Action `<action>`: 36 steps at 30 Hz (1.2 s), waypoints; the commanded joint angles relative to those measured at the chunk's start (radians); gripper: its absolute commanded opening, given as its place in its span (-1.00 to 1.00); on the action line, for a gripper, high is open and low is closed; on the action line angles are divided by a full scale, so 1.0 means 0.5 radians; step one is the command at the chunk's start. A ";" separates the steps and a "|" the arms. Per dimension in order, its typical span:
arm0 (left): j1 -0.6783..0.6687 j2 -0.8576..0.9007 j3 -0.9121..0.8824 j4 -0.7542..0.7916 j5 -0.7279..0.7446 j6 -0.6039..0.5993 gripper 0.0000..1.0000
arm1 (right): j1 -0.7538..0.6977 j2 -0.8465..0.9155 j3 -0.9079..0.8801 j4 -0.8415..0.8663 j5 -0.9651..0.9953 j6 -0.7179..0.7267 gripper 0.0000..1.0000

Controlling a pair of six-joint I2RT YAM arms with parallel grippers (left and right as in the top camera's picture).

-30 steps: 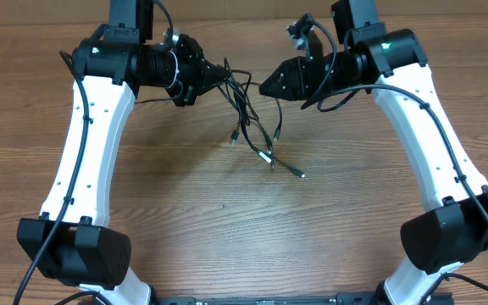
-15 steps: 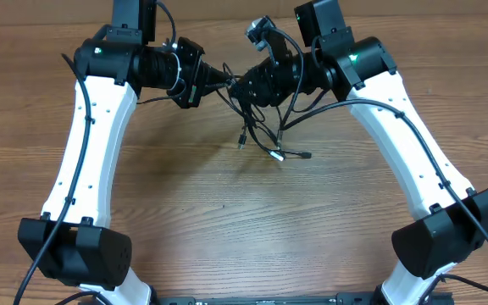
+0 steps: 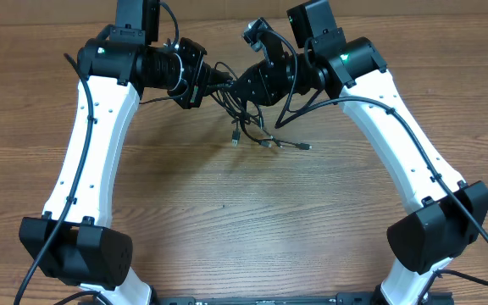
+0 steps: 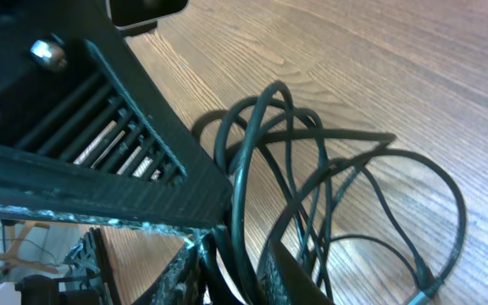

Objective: Untangle cables

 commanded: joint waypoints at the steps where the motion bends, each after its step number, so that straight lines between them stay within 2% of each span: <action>1: -0.023 -0.051 0.043 0.006 0.124 -0.018 -0.92 | -0.010 0.053 -0.004 -0.029 0.090 0.000 -0.58; 6: -0.026 -0.051 0.043 0.008 0.172 -0.018 -0.92 | -0.005 0.053 -0.004 0.084 -0.040 0.011 -0.60; 9: -0.026 -0.051 0.043 0.011 0.192 -0.017 -0.92 | -0.002 0.053 -0.004 0.092 -0.038 0.017 -0.78; 12: -0.026 -0.051 0.043 0.011 0.192 -0.018 -0.92 | -0.002 0.053 -0.004 0.090 -0.038 0.017 -0.87; 14: -0.026 -0.051 0.043 0.011 0.171 0.006 -0.72 | -0.008 0.053 -0.004 0.090 -0.037 0.054 -0.92; 15: -0.026 -0.051 0.043 0.011 0.116 0.032 -0.46 | -0.009 0.053 -0.004 0.085 -0.037 0.054 -0.92; 16: -0.025 -0.051 0.043 0.012 0.089 0.053 -0.32 | -0.008 0.053 -0.004 0.081 -0.037 0.054 -0.92; 17: -0.025 -0.051 0.043 0.012 0.005 0.108 -0.14 | -0.008 0.053 -0.004 0.065 -0.036 0.054 -0.92; 18: -0.023 -0.051 0.043 0.012 -0.060 0.159 -0.06 | -0.010 0.053 -0.004 0.056 -0.031 0.054 -0.92; 19: -0.018 -0.051 0.043 0.012 -0.117 0.220 0.00 | -0.011 0.053 -0.004 0.042 -0.029 0.054 -0.92; 22: 0.008 -0.051 0.043 0.013 -0.276 0.671 0.05 | -0.037 0.053 -0.003 0.030 -0.007 0.108 -0.92; 23: 0.017 -0.051 0.043 0.012 -0.289 0.913 0.03 | -0.058 0.053 0.001 0.037 0.036 0.192 -0.93; 26: 0.015 -0.051 0.043 0.002 -0.266 1.377 -0.20 | -0.144 0.051 0.021 0.091 0.053 0.481 -0.92; 29: -0.008 -0.051 0.043 -0.021 -0.145 1.498 -0.18 | -0.256 0.046 0.087 0.116 0.018 0.814 -0.93; 30: -0.015 -0.049 0.043 -0.039 -0.138 1.503 -0.14 | -0.291 0.038 0.115 0.116 -0.044 0.848 -0.93; 31: -0.031 -0.041 0.038 -0.060 -0.110 1.500 0.04 | -0.324 0.024 0.148 0.115 -0.111 0.848 -0.92; 32: -0.044 -0.030 0.037 -0.075 -0.069 1.485 0.12 | -0.336 0.011 0.161 0.115 -0.114 0.848 -0.93; 36: -0.117 0.127 0.037 0.010 0.256 1.445 0.09 | -0.343 -0.065 0.173 0.134 -0.113 0.846 -0.93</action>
